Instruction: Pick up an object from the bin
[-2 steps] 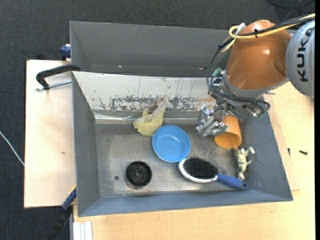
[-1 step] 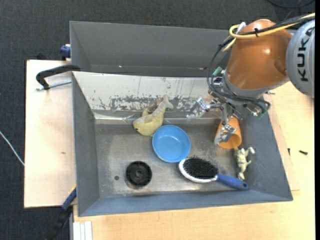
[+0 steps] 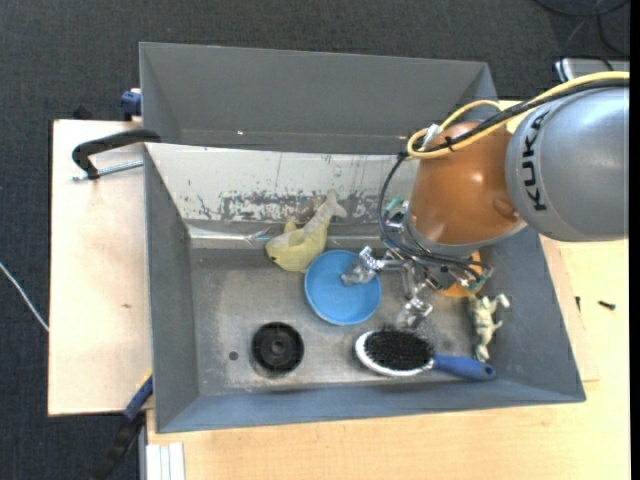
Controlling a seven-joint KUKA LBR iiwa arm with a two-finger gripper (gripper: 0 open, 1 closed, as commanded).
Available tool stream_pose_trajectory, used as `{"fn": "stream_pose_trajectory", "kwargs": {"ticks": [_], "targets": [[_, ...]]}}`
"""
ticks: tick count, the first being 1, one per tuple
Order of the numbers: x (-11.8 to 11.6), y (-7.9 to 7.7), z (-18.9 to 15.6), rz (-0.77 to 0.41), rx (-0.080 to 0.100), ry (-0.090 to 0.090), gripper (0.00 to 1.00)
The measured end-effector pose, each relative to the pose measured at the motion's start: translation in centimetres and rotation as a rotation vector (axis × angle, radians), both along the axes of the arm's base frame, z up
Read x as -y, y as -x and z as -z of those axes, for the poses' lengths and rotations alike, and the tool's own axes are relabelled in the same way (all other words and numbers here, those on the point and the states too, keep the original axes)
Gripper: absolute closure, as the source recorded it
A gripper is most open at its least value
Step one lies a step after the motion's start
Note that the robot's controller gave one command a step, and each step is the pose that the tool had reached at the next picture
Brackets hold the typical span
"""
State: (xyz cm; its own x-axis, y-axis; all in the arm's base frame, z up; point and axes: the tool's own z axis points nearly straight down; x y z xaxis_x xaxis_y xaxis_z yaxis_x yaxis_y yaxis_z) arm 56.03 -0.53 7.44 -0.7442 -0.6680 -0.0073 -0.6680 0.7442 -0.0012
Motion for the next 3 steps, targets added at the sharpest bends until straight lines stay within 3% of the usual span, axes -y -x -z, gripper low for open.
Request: {"fn": "stream_pose_trajectory", "kwargs": {"ticks": [1,2,3], "targets": [[-0.4,1.4,-0.1,-0.05,0.012,0.002,0.0],[-0.4,1.5,-0.3,-0.055,0.001,0.006,1.0],[-0.5,3.2,-11.7,-0.088,0.007,0.003,1.0]]}}
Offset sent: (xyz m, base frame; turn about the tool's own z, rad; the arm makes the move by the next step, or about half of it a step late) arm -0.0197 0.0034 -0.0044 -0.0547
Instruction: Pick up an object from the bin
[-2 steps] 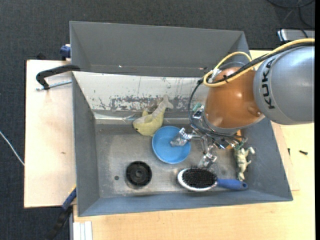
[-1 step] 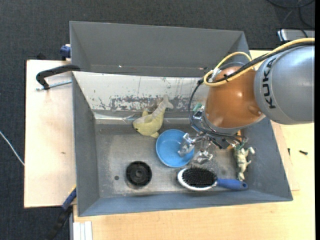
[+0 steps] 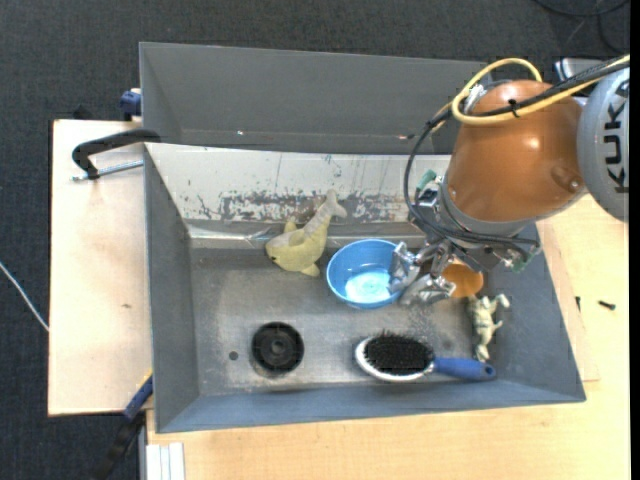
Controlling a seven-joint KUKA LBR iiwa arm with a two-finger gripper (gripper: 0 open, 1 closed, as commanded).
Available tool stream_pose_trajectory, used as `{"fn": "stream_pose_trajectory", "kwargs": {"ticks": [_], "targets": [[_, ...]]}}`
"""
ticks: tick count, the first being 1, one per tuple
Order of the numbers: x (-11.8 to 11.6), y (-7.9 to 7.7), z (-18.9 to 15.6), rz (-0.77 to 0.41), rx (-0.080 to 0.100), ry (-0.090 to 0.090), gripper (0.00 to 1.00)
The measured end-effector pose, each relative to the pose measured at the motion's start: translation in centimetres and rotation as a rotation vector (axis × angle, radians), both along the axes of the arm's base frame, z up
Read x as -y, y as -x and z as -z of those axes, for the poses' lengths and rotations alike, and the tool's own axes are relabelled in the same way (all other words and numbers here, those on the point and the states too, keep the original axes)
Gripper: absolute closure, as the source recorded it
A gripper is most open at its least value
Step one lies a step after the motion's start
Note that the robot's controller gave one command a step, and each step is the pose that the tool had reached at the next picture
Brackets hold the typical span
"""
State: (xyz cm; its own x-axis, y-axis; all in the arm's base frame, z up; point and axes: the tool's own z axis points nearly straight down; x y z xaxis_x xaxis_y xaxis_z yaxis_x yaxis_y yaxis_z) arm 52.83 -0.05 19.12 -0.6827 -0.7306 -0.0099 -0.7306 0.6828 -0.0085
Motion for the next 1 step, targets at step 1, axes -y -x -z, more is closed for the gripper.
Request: {"fn": "stream_pose_trajectory", "kwargs": {"ticks": [1], "targets": [[0.2,0.19,-5.08,0.018,-0.001,0.0,1.0]]}}
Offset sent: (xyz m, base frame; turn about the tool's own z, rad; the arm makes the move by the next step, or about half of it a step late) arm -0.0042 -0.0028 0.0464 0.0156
